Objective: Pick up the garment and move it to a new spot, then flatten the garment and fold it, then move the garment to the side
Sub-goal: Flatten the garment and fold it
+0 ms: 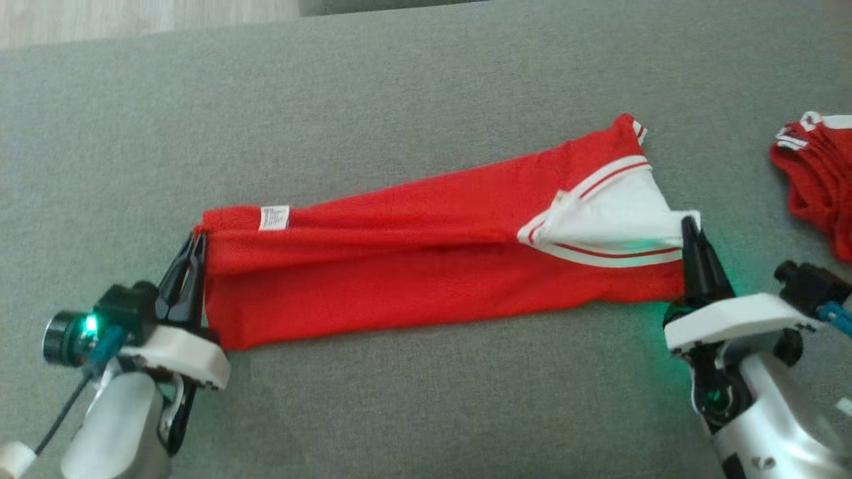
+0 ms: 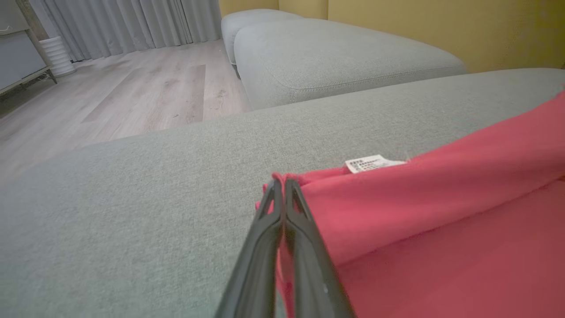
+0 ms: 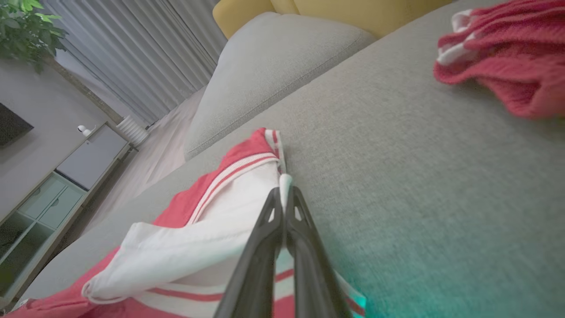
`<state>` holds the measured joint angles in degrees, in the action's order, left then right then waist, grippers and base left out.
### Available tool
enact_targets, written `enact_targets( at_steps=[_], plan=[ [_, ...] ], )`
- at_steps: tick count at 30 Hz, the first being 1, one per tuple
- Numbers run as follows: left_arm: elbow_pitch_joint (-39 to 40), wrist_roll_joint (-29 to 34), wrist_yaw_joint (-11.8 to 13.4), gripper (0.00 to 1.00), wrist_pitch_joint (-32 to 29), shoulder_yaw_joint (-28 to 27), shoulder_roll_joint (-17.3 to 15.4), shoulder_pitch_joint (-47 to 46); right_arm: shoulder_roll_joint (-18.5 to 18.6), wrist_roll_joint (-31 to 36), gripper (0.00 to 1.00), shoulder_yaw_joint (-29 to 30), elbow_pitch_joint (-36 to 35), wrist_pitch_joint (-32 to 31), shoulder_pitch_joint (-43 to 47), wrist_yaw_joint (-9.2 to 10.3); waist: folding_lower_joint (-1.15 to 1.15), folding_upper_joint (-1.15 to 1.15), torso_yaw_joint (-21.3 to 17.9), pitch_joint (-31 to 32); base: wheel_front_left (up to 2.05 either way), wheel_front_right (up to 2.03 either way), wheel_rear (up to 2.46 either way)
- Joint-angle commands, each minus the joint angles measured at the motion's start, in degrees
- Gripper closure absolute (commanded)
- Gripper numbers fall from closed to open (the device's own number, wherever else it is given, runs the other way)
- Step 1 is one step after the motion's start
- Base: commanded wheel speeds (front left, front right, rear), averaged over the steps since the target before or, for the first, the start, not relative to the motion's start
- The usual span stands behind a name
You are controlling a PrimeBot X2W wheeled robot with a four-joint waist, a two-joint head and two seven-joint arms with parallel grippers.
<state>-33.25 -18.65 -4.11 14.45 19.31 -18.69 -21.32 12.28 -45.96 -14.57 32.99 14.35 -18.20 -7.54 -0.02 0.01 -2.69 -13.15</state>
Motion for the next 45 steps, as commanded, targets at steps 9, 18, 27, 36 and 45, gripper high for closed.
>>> enact_targets(
  at_steps=[9, 18, 27, 36, 45],
  plan=[
    [5.93, 5.58, 6.89, 0.00, 0.54, -10.94, 2.72, 6.04, -1.11, 12.11, 0.00, 1.71, -1.95, 0.55, -0.27, 0.05, 0.02, -0.01, -0.58, 2.32, 0.00, 0.00, 0.00],
    [13.79, 8.47, 7.19, 0.00, 0.54, -15.12, 12.22, 15.84, -7.25, 32.83, 0.00, 9.42, -6.43, 0.63, 4.73, 0.05, 0.02, -0.01, 0.85, 5.87, 0.00, 0.00, 0.00],
    [13.94, 11.68, 4.16, 0.00, 0.54, -14.82, 14.89, 19.08, -9.09, 36.43, 0.00, 11.85, -3.21, 0.64, 6.97, 0.05, 0.02, -0.01, 1.86, 7.87, 0.00, 0.00, 0.00],
    [12.49, 12.19, 3.14, 0.00, 0.54, -14.73, 15.61, 16.84, -9.20, 37.71, 0.00, 13.08, 5.51, -0.59, -2.47, 0.05, 0.02, -0.01, 2.80, 3.12, 0.00, 0.00, 0.00],
    [9.72, 11.30, 2.50, 0.00, 0.54, -12.89, 15.79, 14.37, -8.78, 39.91, 0.00, 18.02, 20.06, -7.98, -9.68, 0.05, 0.02, -0.01, 5.41, -0.31, 0.00, 0.00, 0.00]
  ],
)
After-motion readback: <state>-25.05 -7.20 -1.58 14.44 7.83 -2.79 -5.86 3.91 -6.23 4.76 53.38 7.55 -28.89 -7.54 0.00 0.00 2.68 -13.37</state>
